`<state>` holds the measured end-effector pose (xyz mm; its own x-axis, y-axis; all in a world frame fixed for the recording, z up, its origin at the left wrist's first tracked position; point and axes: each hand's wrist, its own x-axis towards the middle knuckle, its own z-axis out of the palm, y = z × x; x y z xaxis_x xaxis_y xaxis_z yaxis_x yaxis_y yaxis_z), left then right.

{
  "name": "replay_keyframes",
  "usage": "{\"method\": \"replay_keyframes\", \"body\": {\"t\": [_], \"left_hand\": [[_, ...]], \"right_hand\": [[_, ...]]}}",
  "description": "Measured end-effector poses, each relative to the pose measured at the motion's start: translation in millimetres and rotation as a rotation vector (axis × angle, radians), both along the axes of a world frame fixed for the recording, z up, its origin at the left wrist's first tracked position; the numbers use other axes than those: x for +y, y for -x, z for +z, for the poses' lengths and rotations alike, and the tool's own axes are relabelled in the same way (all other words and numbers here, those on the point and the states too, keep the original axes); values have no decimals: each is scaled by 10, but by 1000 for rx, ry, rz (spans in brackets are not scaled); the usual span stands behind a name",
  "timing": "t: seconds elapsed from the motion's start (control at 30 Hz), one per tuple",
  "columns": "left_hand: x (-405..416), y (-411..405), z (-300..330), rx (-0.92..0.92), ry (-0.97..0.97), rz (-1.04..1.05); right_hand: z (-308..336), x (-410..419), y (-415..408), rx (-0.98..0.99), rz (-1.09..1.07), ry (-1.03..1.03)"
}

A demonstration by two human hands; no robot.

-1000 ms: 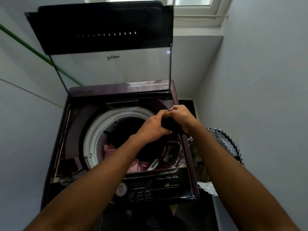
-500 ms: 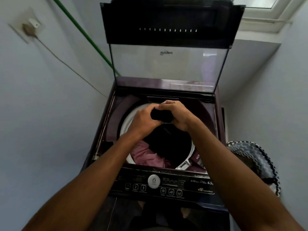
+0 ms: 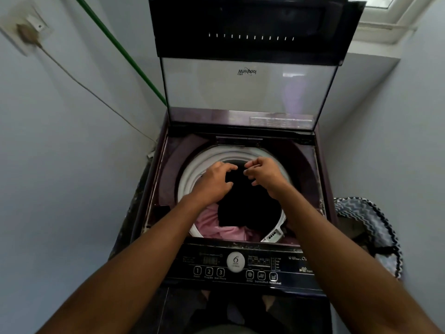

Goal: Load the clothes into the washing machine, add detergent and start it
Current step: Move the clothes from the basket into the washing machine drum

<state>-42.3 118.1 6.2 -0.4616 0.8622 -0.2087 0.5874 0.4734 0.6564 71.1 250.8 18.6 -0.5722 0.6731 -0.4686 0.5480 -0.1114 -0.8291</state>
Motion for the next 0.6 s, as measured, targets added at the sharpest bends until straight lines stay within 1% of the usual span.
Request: {"method": "replay_keyframes", "body": {"t": [0.23,0.33,0.5,0.6], "left_hand": [[330,-249,22,-30,-89,-154],[559,-518,44,-65,-124,-250],[928,-1034,87,-67,-172,-395],[1146,-1387,96,-27,-221,-470]], "right_hand": [[-24,165,-440,28,-156,-108],[-31,272,-743,20,-273,-166],[21,502,-1332,-2,-507,-295],[5,671,-1712,-45,-605,-310]]}}
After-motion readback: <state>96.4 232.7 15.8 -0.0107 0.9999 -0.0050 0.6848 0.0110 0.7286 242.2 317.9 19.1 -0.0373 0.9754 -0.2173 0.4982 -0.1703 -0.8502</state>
